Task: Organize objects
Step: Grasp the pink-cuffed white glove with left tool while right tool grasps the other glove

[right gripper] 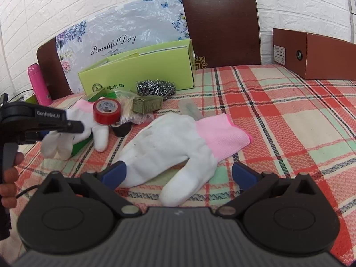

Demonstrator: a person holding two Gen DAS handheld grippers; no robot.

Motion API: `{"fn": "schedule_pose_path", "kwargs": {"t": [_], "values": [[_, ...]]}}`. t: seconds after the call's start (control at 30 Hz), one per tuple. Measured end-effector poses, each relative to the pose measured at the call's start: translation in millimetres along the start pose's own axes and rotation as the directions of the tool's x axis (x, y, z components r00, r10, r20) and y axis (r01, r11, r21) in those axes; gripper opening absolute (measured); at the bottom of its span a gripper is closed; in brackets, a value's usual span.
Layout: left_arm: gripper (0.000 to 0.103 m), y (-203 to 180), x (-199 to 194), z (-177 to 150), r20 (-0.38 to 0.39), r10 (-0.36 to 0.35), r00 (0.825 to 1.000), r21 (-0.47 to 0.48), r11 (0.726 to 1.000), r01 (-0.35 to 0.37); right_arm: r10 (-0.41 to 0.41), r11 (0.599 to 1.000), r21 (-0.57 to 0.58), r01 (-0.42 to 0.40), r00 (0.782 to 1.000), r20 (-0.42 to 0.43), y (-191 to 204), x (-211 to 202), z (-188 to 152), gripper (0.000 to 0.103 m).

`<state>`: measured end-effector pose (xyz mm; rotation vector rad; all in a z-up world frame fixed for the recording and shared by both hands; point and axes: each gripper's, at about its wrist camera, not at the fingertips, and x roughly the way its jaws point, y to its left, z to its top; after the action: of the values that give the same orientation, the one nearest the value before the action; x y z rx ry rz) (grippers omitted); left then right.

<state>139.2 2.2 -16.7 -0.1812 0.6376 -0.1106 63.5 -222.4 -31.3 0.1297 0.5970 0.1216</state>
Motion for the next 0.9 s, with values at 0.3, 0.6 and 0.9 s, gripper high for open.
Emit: {"fn": "schedule_pose_path", "kwargs": {"t": [0.3,0.6,0.9], "values": [[0.013,7.4,-37.1,-26.5,-0.087,-0.174,0.981,-0.027,0.985,0.172,-0.001,0.994,-0.109,0.002,1.000,0.013,19.7,17.1,10.1,0.103],[0.017,7.3,-39.6,-41.5,-0.125,-0.195,0.973,-0.017,0.981,0.194,0.005,0.981,-0.192,-0.009,1.000,-0.020,29.2,27.9,17.6,0.025],[0.065,4.5,-33.2,-37.3,-0.088,-0.143,0.986,-0.042,0.989,0.140,0.111,0.985,-0.127,-0.114,0.993,-0.029,19.9,-0.9,13.6,0.013]]}}
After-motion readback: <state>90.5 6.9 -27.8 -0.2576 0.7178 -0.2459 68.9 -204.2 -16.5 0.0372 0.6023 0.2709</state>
